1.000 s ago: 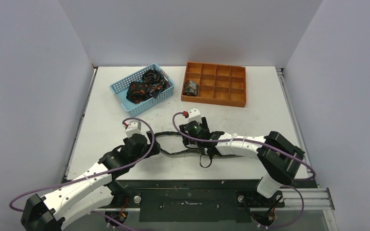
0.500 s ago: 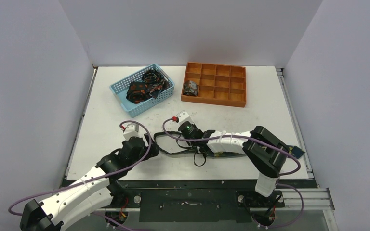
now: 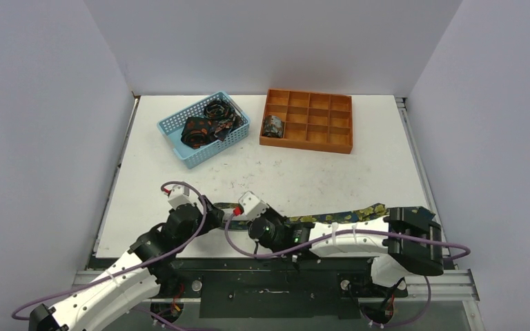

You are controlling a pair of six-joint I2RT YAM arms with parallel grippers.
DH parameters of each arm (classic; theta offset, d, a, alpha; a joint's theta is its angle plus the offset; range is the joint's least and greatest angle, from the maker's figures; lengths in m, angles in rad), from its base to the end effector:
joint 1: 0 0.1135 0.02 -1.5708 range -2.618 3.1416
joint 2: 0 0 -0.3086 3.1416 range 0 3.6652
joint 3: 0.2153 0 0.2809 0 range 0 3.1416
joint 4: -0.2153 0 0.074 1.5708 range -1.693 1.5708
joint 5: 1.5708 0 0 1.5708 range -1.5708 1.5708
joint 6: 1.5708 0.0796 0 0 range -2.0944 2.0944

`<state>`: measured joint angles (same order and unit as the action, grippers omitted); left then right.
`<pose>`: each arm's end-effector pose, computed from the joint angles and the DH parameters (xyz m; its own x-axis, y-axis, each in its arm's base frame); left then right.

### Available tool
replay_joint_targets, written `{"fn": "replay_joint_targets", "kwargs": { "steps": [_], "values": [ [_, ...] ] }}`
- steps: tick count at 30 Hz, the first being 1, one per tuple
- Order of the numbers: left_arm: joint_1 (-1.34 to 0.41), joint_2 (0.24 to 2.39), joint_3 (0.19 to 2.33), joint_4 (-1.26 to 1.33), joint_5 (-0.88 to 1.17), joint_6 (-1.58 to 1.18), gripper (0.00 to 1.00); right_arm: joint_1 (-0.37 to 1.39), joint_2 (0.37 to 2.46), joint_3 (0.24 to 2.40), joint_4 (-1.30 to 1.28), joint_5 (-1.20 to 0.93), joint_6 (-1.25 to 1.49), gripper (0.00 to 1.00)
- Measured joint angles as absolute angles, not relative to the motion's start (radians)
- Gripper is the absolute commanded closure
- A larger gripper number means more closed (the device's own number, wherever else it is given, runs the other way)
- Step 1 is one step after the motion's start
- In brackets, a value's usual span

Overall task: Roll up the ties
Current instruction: Place the tie at the center of the board.

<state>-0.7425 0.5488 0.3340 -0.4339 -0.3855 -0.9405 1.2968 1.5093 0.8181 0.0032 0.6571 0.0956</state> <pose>0.1347 -0.0830 0.1854 -0.5901 -0.4744 -0.6532 -0.1204 0.8518 -0.5099 0.1433 0.3301 0.2058 -0.2316 -0.5447 -0.8060 -0.6152 0.7238 -0.3124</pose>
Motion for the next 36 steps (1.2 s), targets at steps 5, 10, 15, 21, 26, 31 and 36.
{"fn": "replay_joint_targets", "kwargs": {
  "steps": [5,10,15,21,26,31,36],
  "values": [
    [-0.743,0.446,0.319,-0.469,-0.412,-0.979,0.22,1.395,1.57,0.776,-0.009,0.77,0.137,0.13],
    [-0.743,0.307,0.316,-0.521,-0.442,-0.999,0.21,1.43,1.574,0.736,-0.056,0.846,0.226,0.04],
    [-0.743,0.204,0.311,-0.553,-0.458,-1.019,0.21,1.44,1.384,0.688,-0.139,0.866,0.432,0.07],
    [-0.743,0.265,0.297,-0.534,-0.434,-1.029,0.21,1.209,1.032,0.505,-0.174,0.697,0.708,0.16],
    [-0.74,0.459,0.288,-0.438,-0.355,-1.028,0.24,1.216,1.058,0.468,-0.238,0.599,0.772,0.17],
    [-0.738,0.592,0.278,-0.381,-0.3,-1.028,0.25,1.287,1.242,0.512,-0.274,0.581,0.771,0.28],
    [-0.738,0.529,0.262,-0.377,-0.294,-1.029,0.26,1.311,1.387,0.573,-0.284,0.579,0.77,0.54]
  ]
}}
